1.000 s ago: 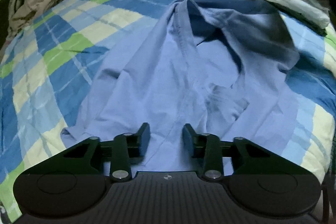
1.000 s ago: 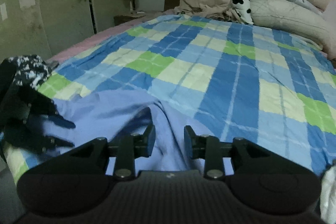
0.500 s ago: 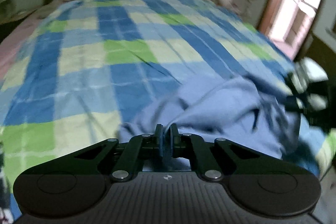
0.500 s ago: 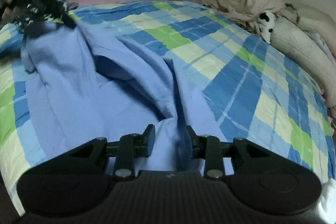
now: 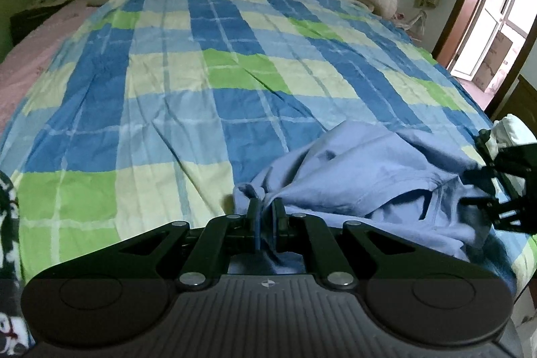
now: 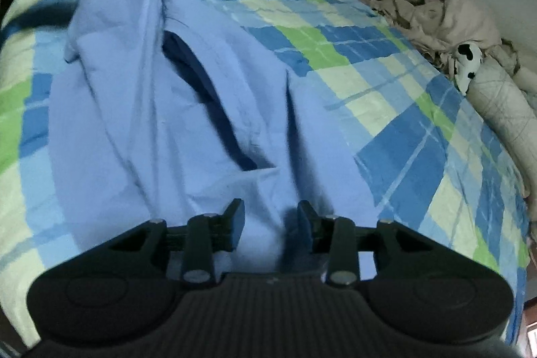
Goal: Fold clothes
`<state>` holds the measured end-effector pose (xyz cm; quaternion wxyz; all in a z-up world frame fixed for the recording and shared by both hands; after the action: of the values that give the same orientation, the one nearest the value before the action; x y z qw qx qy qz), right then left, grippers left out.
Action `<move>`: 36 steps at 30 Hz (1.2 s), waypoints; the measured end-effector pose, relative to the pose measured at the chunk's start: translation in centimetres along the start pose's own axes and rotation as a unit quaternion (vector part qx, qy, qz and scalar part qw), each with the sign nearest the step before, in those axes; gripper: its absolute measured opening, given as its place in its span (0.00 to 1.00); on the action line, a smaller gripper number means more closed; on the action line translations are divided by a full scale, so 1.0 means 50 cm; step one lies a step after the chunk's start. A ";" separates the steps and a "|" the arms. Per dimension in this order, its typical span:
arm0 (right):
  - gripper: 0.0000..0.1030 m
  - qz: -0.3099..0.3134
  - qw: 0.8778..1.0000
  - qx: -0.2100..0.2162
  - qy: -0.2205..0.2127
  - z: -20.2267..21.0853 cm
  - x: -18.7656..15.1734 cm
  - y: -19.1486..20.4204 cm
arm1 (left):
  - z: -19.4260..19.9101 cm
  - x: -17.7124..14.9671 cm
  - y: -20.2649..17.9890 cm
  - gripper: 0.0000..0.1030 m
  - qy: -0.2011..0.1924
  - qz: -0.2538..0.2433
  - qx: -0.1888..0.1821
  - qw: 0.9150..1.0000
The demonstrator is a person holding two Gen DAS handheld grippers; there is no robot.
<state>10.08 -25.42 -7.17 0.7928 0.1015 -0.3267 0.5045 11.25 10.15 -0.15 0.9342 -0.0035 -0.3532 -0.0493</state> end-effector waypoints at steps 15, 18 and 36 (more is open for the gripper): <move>0.01 -0.094 0.991 -0.032 -0.092 0.128 0.020 -0.030 | 0.103 0.010 -0.003 0.09 -0.044 0.024 -0.021 0.999; 0.01 -0.110 0.981 -0.052 -0.153 0.226 0.036 -0.026 | 0.183 0.019 0.001 0.09 -0.083 0.035 -0.034 0.995; 0.01 -0.059 0.914 -0.198 -0.348 0.613 0.145 0.142 | 0.693 0.076 -0.043 0.09 -0.297 0.019 0.020 0.955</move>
<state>-6.80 -31.81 19.59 0.6612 0.1302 -0.6686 0.3143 -8.96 9.09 28.28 0.7879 -0.0059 -0.6155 -0.0213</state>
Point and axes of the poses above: each gripper's, at about its wrist camera, not at the fingertips, and z roughly against the way its jaws point, y to its left, x to its top, the point moved 1 cm from there along -z, roughly the way its jaws point, and after that the axes turned 15 degrees about x, right-handed, at the moved point
